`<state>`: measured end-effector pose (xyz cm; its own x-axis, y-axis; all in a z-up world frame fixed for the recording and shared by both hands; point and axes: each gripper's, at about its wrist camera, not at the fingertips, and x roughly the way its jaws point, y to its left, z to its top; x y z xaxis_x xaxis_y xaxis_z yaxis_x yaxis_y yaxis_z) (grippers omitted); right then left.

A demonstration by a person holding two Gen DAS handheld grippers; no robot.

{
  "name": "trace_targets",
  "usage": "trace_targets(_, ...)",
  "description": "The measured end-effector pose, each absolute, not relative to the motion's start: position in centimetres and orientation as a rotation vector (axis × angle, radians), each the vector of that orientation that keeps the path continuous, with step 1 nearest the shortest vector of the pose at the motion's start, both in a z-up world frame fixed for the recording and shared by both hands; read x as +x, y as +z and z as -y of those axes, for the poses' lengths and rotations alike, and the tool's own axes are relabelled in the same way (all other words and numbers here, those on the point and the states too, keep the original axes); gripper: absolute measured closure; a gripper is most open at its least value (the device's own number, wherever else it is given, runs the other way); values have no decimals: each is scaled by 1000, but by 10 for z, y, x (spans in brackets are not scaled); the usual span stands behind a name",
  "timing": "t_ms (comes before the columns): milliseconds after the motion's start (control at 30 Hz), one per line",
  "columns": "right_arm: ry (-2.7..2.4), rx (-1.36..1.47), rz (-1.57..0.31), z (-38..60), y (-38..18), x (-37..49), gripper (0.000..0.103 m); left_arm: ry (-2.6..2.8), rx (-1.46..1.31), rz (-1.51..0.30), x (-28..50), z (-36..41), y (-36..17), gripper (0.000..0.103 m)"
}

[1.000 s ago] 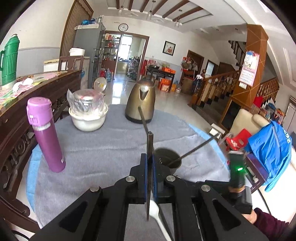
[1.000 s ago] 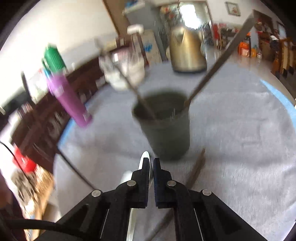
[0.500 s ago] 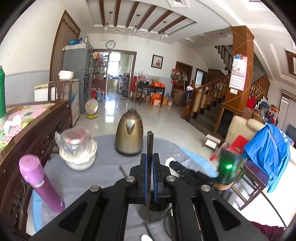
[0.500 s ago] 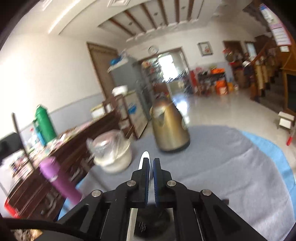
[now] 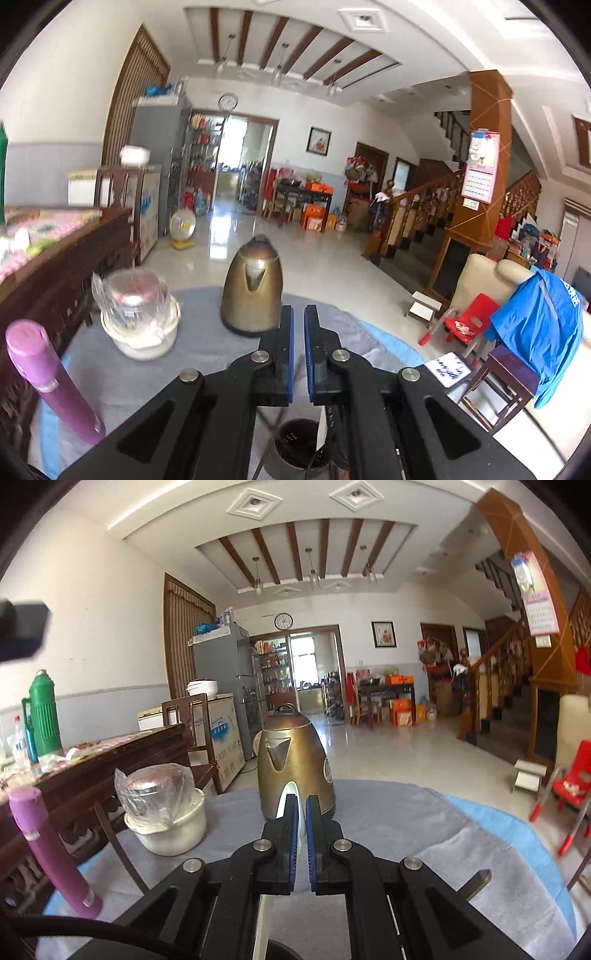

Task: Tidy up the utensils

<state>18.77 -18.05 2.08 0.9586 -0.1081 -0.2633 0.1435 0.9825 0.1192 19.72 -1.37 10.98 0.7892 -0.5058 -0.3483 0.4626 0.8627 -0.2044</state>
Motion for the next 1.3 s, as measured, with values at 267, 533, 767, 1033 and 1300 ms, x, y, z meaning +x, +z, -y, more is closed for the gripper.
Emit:
trace_targets(267,-127,125,-280,182,11,195,98,-493,-135,-430,197,-12,102,98)
trace_targets(533,-88,62,-270,170,12,177,97,-460,-176,-495,193,-41,82,98)
trace_targets(767,-43,135,-334,180,16,167,96,-445,-230,-536,180,-61,65,98)
trace_targets(1033,21,252,-319,203,31,121,96,-438,-246,-584,162,-69,45,98)
trace_targets(1300,-43,288,-281,246,14,49,87,-455,-257,-636,142,-59,22,98)
